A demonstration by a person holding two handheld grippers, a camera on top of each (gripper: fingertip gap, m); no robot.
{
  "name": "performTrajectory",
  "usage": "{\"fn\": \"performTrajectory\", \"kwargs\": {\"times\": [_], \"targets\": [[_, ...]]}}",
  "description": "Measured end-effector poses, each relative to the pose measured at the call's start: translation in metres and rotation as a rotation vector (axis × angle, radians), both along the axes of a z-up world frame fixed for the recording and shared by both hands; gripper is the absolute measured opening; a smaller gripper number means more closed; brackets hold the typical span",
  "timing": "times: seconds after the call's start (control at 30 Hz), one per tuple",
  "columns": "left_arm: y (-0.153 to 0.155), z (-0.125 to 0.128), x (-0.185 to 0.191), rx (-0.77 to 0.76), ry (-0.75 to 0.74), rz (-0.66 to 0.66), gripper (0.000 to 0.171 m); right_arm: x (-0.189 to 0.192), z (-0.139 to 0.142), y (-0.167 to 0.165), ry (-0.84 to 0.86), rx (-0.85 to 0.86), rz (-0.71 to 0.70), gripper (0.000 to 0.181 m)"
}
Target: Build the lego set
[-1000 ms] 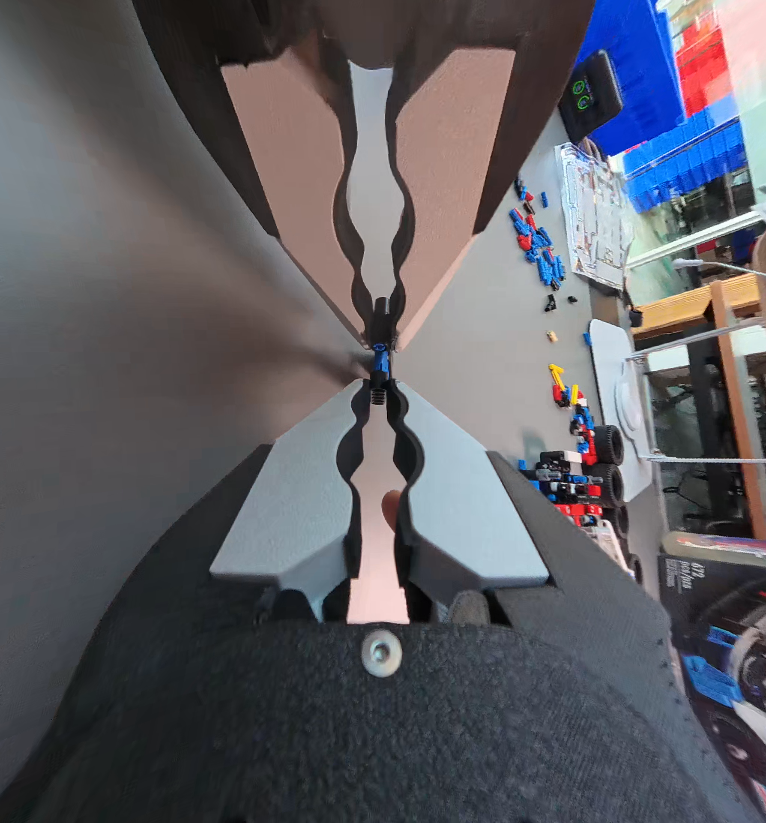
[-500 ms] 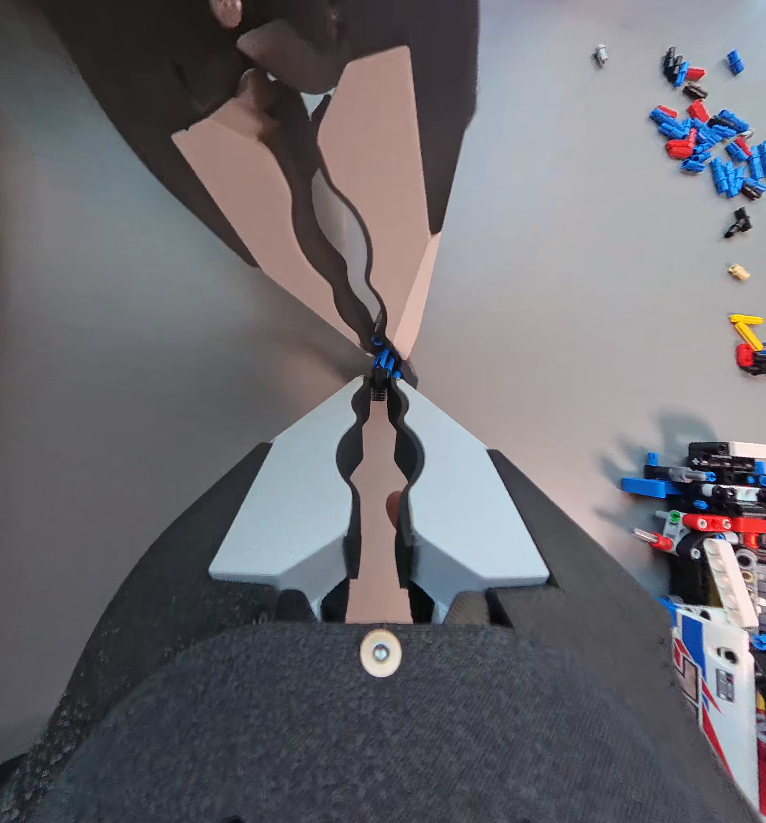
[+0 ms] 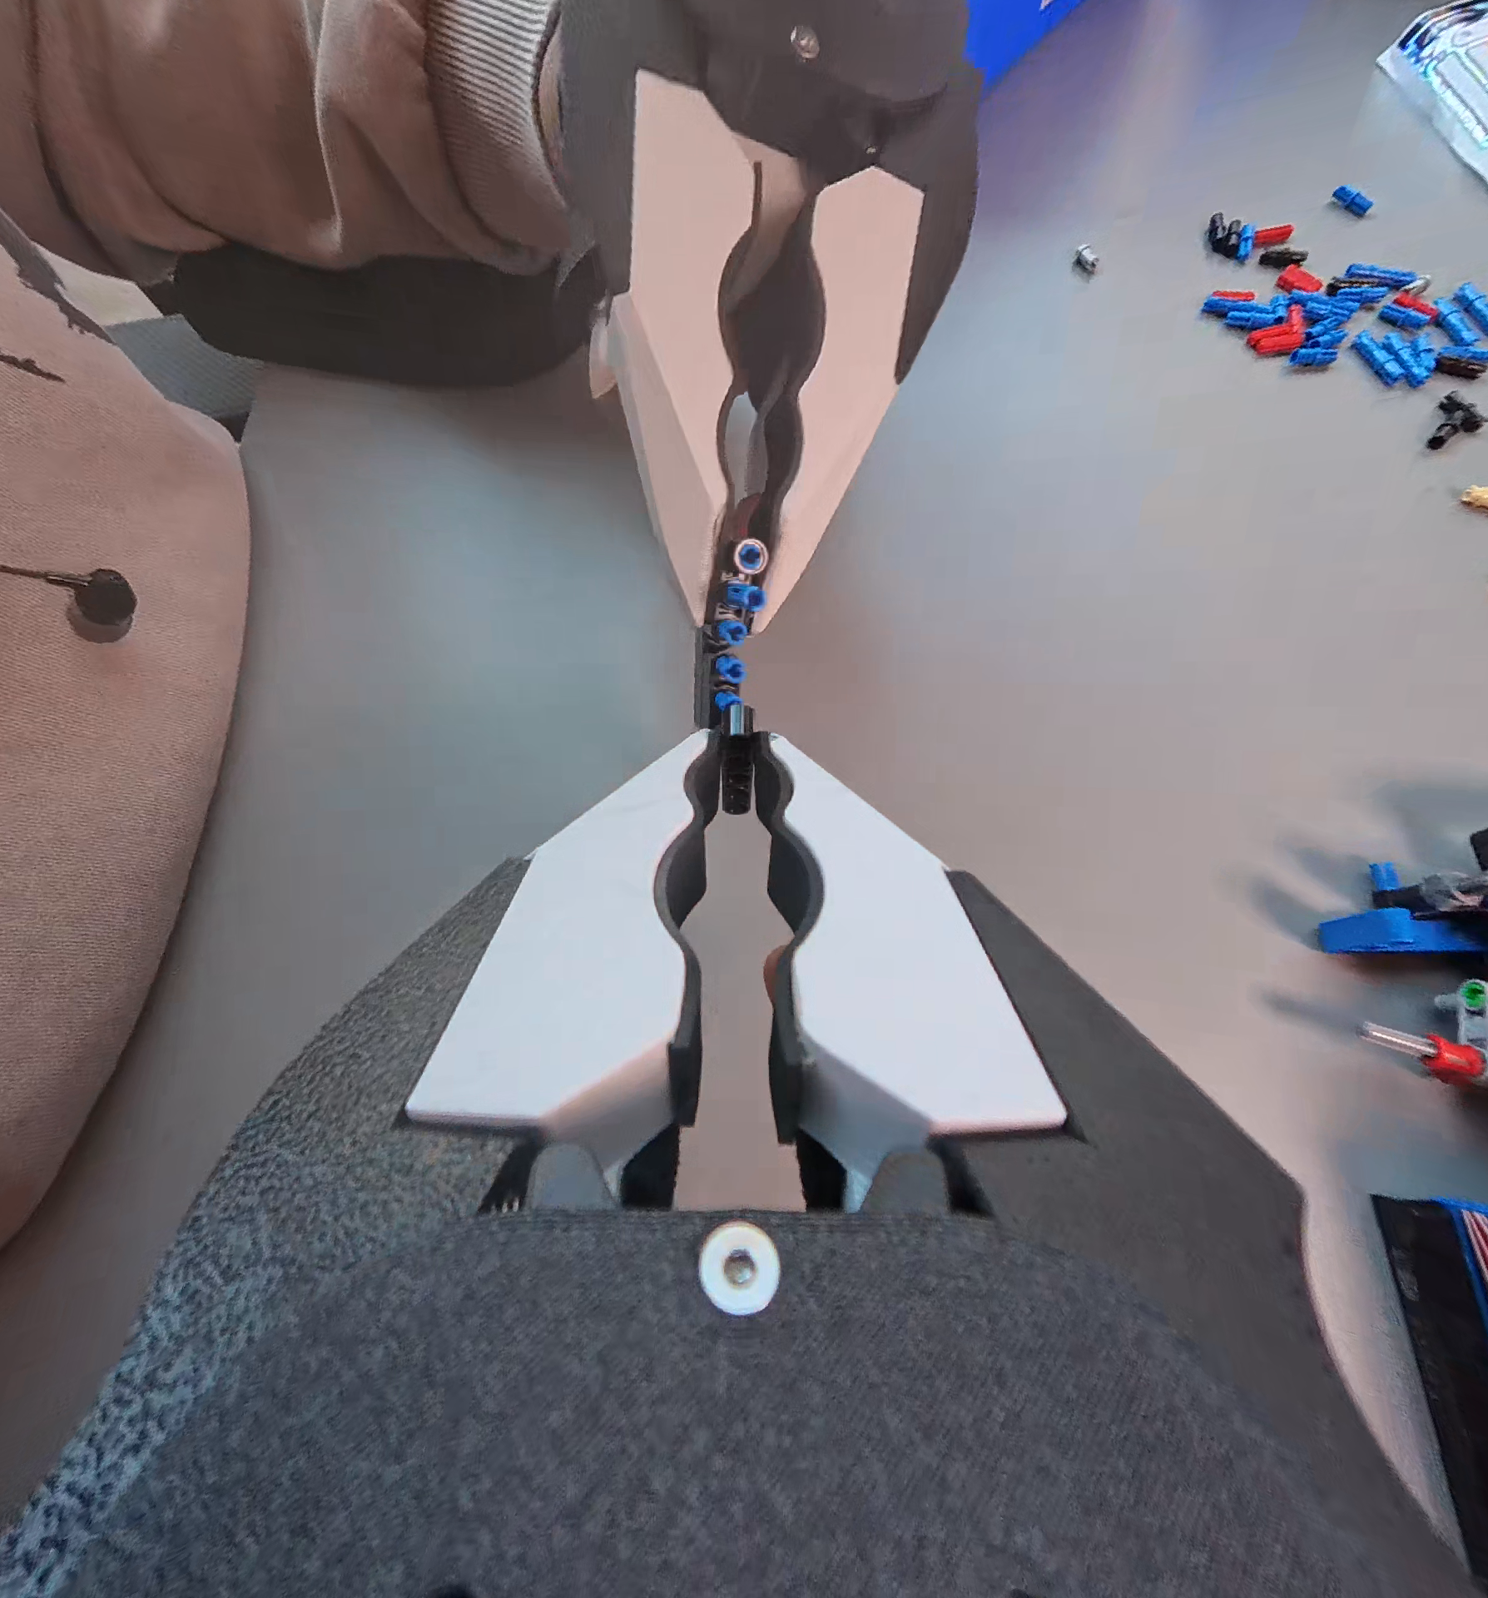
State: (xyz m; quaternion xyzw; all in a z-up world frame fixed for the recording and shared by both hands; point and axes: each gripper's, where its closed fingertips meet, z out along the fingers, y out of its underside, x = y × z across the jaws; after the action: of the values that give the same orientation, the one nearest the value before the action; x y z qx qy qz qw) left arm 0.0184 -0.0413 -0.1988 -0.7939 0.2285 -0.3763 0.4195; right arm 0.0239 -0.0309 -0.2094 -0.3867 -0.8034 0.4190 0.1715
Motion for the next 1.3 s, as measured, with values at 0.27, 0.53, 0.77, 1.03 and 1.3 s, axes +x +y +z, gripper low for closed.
{"fn": "performTrajectory", "kwargs": {"times": [0.27,0.53,0.77,1.03,1.3], "targets": [[0.017,0.008,-0.009,-0.020,-0.169,0.120,0.007,-0.010,-0.008,-0.007,0.003,-0.060,-0.056,0.004],[0.012,-0.018,-0.008,-0.075,-0.019,0.092,0.005,-0.006,-0.003,0.009,-0.085,-0.307,-0.098,0.005],[0.015,-0.029,-0.004,-0.058,0.062,0.076,0.005,-0.005,-0.019,0.006,-0.174,-0.241,-0.053,0.005],[-0.001,-0.037,-0.006,-0.079,0.123,0.028,0.022,-0.008,-0.026,0.006,-0.182,-0.231,-0.069,0.005],[-0.016,-0.048,0.000,-0.046,0.283,-0.030,0.019,-0.006,-0.025,0.003,-0.165,-0.224,-0.057,0.005]]}}
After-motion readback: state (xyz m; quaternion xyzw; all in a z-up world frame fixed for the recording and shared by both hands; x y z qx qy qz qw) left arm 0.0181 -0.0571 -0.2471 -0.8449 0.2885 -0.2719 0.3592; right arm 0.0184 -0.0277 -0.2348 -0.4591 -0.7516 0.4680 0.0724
